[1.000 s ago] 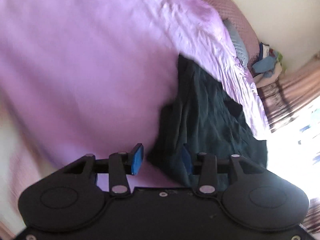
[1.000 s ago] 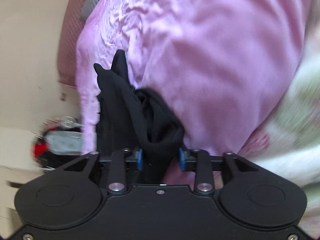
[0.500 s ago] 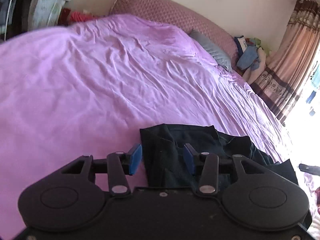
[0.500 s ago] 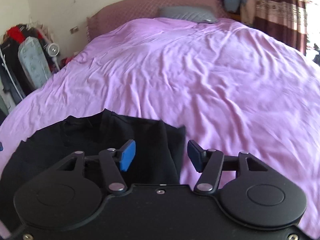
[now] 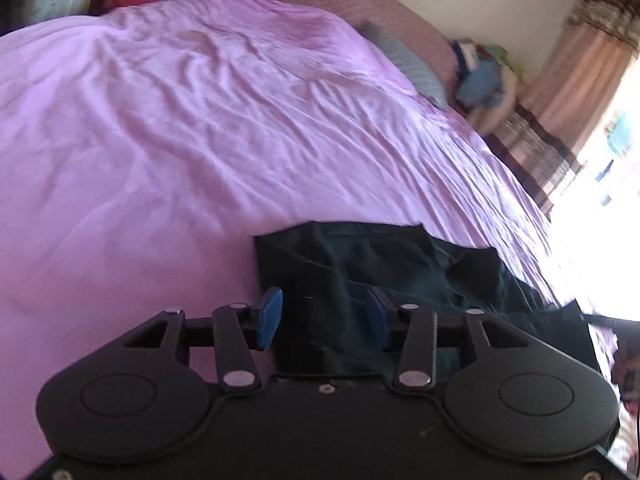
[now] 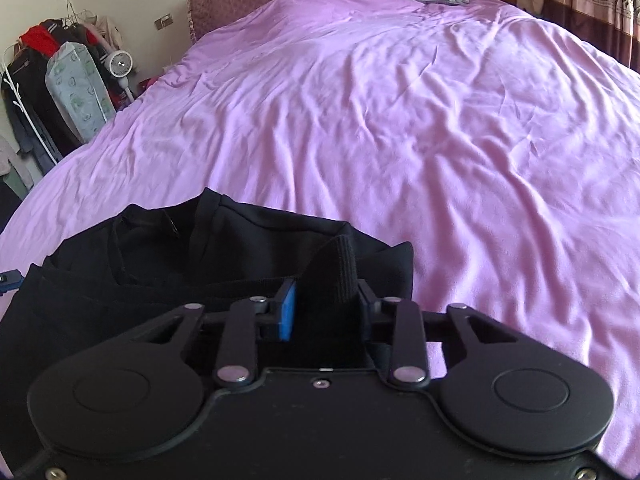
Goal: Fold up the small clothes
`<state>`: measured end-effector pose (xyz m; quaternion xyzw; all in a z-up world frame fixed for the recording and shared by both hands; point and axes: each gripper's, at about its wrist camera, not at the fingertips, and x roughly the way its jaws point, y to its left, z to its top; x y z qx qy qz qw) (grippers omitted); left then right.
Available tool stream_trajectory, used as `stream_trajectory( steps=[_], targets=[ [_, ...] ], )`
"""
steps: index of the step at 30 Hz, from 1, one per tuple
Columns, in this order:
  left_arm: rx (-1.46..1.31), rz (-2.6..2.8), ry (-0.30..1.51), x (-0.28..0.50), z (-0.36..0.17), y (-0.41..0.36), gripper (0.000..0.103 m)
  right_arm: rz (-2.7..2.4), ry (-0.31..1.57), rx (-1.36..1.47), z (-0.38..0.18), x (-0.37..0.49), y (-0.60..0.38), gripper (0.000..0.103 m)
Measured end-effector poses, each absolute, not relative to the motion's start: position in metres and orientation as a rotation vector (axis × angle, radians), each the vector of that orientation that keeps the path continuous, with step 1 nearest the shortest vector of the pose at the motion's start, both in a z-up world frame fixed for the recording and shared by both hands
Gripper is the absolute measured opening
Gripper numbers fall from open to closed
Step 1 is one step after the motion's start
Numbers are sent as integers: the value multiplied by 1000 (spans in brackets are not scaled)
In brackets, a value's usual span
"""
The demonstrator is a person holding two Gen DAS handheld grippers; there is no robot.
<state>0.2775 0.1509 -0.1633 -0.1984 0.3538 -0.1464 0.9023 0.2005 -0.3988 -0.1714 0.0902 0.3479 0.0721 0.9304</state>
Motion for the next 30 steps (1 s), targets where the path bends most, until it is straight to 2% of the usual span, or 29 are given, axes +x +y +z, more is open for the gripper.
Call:
stream_trajectory(
  steps=[2,6,9,12,19,22,25,27,28,30],
  targets=[
    [-372,-319,756,282,-165,144,3,135,709,189,-171,202,-398,18],
    [-381,-324,703,280,-156,143,2,104,657,207,-164,197,-398,12],
    [-440,-338,622,275,-138,152,2,95,575,238,-151,187,-400,11],
    [-466,-306,618,283,-135,160,2,71,560,223,-148,192,-400,11],
    [-501,-191,784,316,-193,161,3,-16,668,277,-191,227,-411,11],
    [-524,-172,787,316,-209,160,7,-43,689,257,-207,231,-410,12],
    [-518,-167,774,315,-204,163,14,-40,692,288,-207,230,-414,17],
    [-480,-137,727,307,-185,164,20,-61,685,286,-197,226,-413,37],
    [-462,-125,695,299,-173,164,20,-89,657,274,-188,219,-411,41],
    [-451,-152,621,278,-146,163,22,-131,546,224,-166,196,-399,43]
  ],
)
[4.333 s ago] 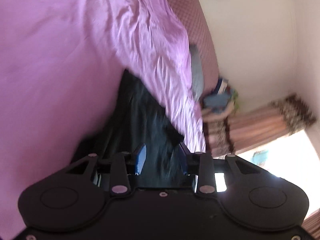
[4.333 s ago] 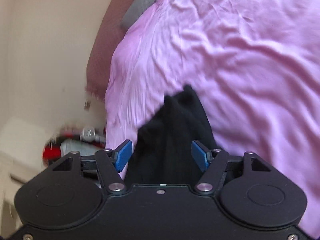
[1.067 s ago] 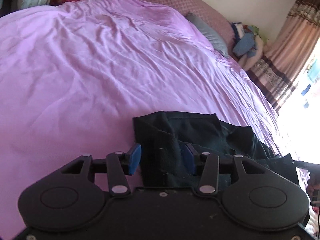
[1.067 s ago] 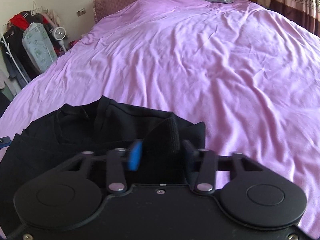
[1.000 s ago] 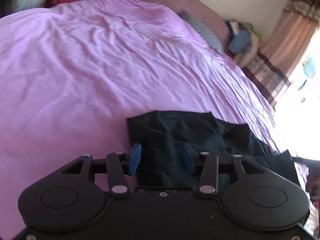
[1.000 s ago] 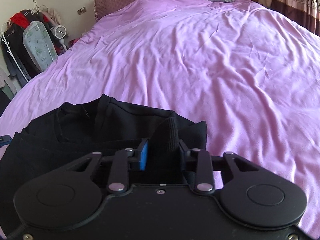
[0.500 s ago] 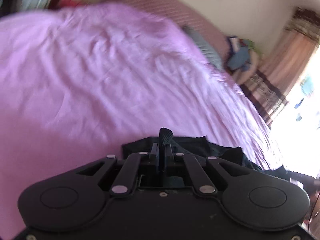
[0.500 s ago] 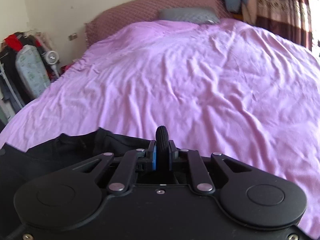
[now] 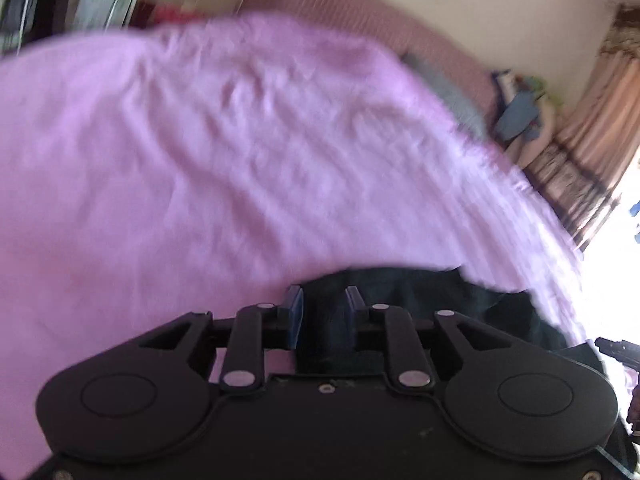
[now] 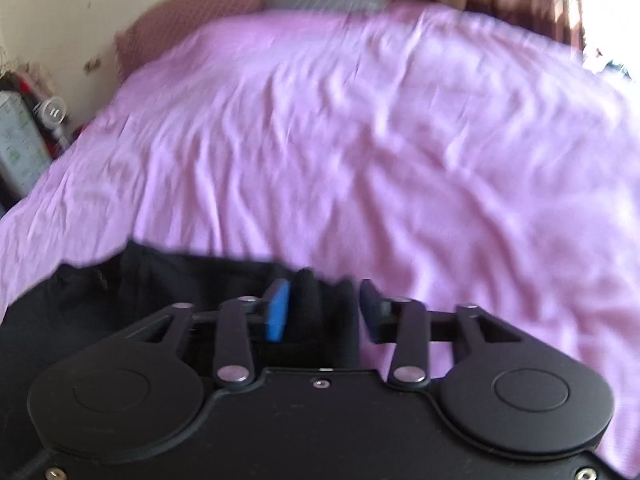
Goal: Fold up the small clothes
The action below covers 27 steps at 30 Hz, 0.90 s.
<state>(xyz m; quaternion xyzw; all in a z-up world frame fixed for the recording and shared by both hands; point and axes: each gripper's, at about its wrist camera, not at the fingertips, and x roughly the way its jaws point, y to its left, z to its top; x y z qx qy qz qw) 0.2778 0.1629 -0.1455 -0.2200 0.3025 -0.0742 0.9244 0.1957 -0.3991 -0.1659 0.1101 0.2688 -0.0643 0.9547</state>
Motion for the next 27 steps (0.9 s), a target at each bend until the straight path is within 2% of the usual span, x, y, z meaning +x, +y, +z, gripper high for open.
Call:
stream_trajectory(
  steps=[2,6,10,14,17,21,27],
  targets=[
    [-467,-207,570,254,-126,155,24,-58,449,219,-145,167,-381,43],
    [-484,-314,553,195,-110,113,28,168,448,203,-136,117,-320,43],
    [-496,-356,600,140,-127,71,31,355,527,192,-161,69,-255,43],
    [-556,-383,676,112,-154,36,32,441,614,256,-192,41,-212,43],
    [-502,-377,725,103,-172,15,32,460,635,192,-208,36,-189,43],
    [-535,-289,775,100,-191,41,32,391,654,203,-216,30,-218,38],
    [-534,-115,735,78,-191,105,33,103,615,297,-208,-6,-330,38]
  ],
)
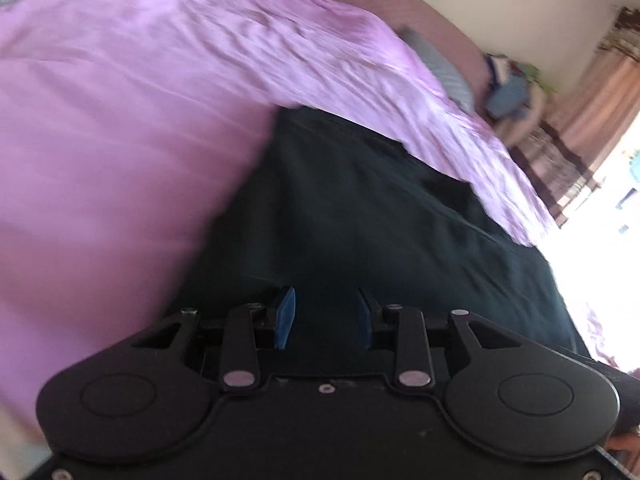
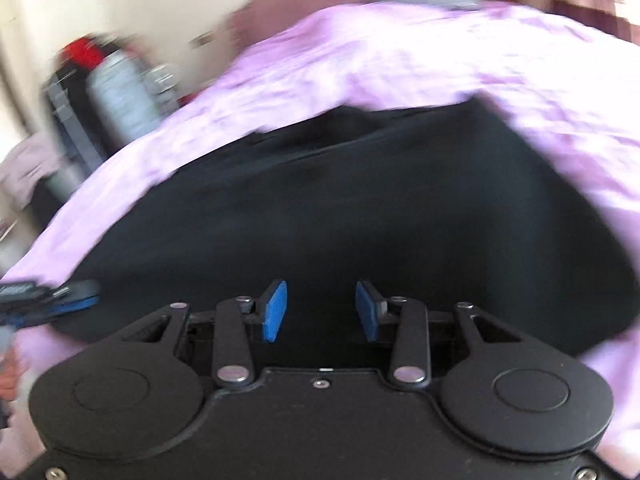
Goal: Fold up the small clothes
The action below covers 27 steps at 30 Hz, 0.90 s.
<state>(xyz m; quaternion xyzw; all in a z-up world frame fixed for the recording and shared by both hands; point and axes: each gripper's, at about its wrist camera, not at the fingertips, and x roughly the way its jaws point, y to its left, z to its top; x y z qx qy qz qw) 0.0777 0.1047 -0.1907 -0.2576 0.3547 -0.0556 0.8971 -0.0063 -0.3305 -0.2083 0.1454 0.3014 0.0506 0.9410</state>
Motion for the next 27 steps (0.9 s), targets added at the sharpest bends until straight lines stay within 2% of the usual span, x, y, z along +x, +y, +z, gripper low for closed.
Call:
stream_trajectory(
  steps=[8,13,15,17,19,22,27],
  targets=[
    [-536,-84,720,65,-198,129,35,-45,619,408,-223,-32,-401,37],
    [-523,-67,720,67,-184,124,32,-96,658,330,-217,-19,-380,45],
    [-483,-90,669,66,-161,116,40,-126,642,332,-196,-18,-370,47],
    [-454,-134,622,68,-143,108,44,-74,571,367,-176,-24,-356,49],
    [-443,-160,610,75,-135,103,45,16,543,372,-158,-8,-334,54],
    [-475,-167,623,90,-142,102,46,170,531,366,-140,36,-297,55],
    [-574,-98,702,106,-173,116,46,256,585,511,-147,147,-260,55]
  ],
)
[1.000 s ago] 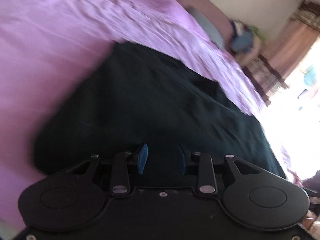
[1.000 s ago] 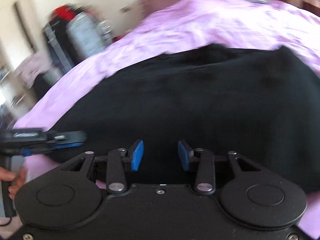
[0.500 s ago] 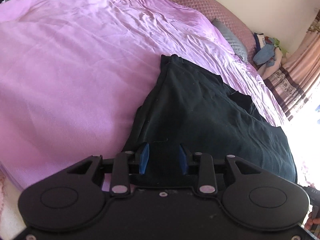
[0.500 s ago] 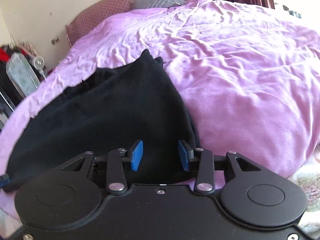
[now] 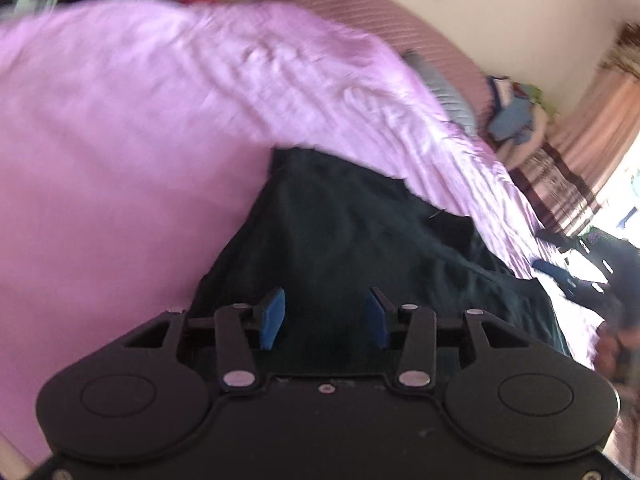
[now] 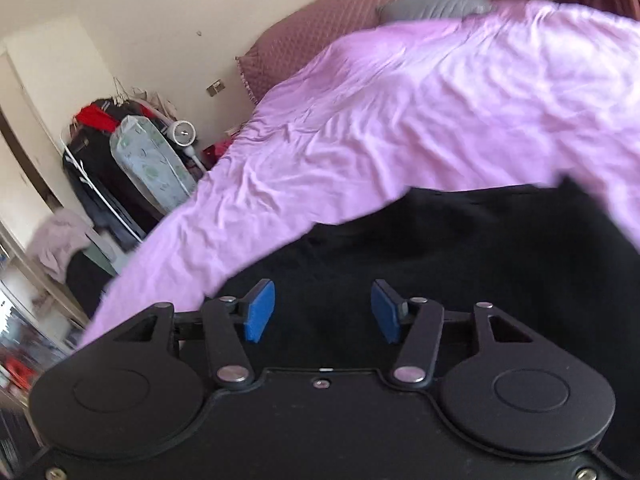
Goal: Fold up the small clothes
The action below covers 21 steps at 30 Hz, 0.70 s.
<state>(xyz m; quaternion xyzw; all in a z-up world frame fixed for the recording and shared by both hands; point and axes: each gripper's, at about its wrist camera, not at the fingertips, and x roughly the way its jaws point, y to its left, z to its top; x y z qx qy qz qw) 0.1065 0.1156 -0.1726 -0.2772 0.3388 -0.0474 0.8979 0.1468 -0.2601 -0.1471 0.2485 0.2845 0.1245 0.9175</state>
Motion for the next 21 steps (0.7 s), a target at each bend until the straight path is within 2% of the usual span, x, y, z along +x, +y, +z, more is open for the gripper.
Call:
stream_trajectory(
  steps=[7,11,17,21],
  targets=[
    [-582,-116,731,104,-184,122,48,132,696,525,-180,261,-228,55],
    [-511,-133,748,108,-185,116,49,64,763,479,-198,293,-219,55],
    [-467,-122,771,113,-185,111,51,51,798,431,-212,278,-217,55],
    [-476,-118,775,118,-184,111,51,87,784,419,-209,248,-215,59]
  ],
)
